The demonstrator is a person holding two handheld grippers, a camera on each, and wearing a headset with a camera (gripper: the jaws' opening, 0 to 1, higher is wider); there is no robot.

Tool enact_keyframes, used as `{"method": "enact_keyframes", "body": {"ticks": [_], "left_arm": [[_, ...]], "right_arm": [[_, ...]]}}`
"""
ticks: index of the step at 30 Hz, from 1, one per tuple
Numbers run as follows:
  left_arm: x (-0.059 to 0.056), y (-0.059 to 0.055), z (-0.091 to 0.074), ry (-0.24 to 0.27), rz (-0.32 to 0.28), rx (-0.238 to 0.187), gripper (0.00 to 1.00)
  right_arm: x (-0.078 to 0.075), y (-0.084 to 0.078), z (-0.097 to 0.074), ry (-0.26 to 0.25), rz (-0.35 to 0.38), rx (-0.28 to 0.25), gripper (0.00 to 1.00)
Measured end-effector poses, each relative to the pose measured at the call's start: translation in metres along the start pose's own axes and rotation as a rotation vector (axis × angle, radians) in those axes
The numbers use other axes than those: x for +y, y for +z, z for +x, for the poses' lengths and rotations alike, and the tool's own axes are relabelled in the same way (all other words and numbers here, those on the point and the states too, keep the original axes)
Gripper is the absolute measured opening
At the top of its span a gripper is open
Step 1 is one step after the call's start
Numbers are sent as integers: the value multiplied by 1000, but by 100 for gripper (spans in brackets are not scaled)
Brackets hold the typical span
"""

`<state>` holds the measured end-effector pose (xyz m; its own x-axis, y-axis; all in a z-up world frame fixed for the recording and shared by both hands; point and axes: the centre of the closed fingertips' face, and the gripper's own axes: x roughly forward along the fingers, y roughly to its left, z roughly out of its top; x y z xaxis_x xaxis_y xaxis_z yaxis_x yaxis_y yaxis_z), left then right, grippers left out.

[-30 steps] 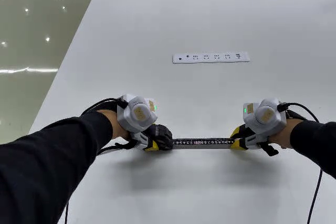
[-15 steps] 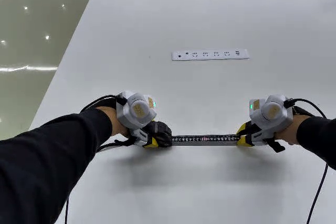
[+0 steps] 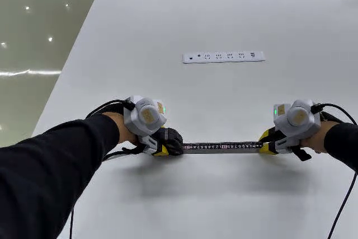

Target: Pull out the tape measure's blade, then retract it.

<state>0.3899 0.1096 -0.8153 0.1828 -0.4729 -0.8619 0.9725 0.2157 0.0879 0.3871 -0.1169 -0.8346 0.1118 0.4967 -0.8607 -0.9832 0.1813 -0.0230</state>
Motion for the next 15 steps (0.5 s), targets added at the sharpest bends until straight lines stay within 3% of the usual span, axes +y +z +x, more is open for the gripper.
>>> {"method": "enact_keyframes", "body": {"ticks": [15], "left_arm": [[0,0,0,1,-3,1,33]], "right_arm": [[-4,-11,-11,-7,9,14,8]]}}
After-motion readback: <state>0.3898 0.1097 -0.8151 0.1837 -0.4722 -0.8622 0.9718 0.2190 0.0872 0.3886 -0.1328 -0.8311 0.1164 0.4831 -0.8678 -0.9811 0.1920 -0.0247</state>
